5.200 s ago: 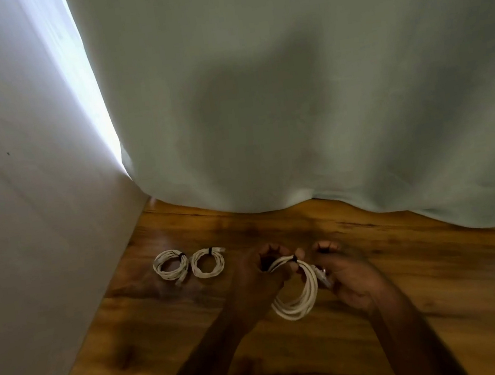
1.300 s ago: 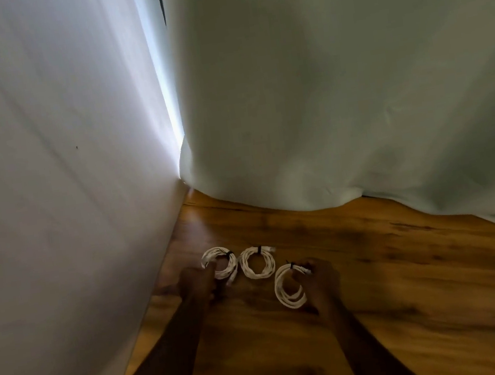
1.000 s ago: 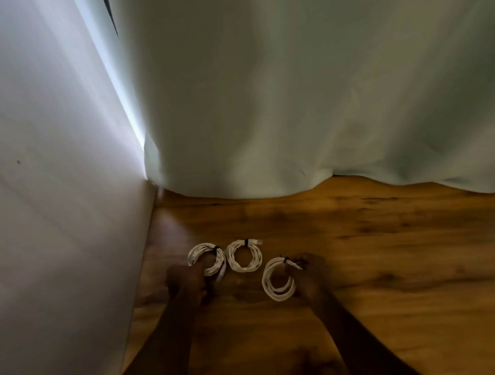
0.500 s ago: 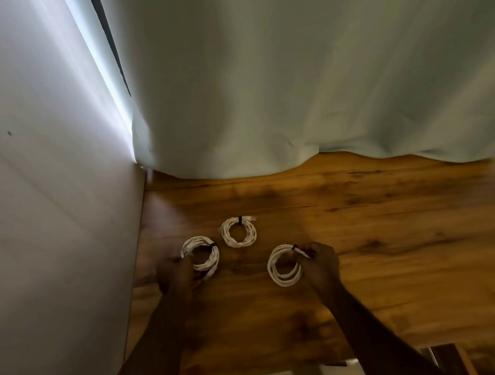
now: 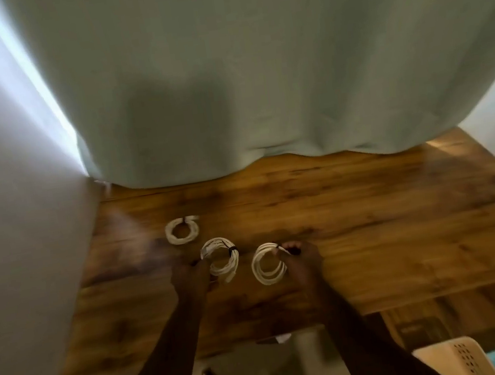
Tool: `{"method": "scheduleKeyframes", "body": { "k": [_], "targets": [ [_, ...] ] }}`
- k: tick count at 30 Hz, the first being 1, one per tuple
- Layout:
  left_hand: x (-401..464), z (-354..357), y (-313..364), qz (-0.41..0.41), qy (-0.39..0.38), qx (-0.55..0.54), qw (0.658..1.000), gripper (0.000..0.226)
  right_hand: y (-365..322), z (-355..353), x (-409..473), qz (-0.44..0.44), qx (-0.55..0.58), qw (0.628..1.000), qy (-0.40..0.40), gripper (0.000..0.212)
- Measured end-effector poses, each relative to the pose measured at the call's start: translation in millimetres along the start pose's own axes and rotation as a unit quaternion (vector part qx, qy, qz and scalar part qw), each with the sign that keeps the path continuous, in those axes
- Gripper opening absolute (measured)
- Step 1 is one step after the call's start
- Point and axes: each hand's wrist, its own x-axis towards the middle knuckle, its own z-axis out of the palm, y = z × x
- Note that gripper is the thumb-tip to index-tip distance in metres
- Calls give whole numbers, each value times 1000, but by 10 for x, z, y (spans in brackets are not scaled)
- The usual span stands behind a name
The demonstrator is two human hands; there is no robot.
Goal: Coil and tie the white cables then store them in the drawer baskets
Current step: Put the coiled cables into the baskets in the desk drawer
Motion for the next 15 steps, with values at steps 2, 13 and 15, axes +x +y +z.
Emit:
{"method": "scheduleKeyframes", "body": {
  "k": [2, 13, 15],
  "targets": [
    [-280, 273, -41, 11, -19, 9, 1000, 15, 130, -341, -26, 6, 27, 999, 18, 16],
    [-1697, 1795, -660, 3, -162, 90, 983, 13, 1048, -2293, -418, 53, 115, 983, 130, 15],
    [-1883, 2063, -815, 11, -181, 121, 976, 16, 1235, -2598, -481, 80, 119, 981, 130, 17]
  ]
}}
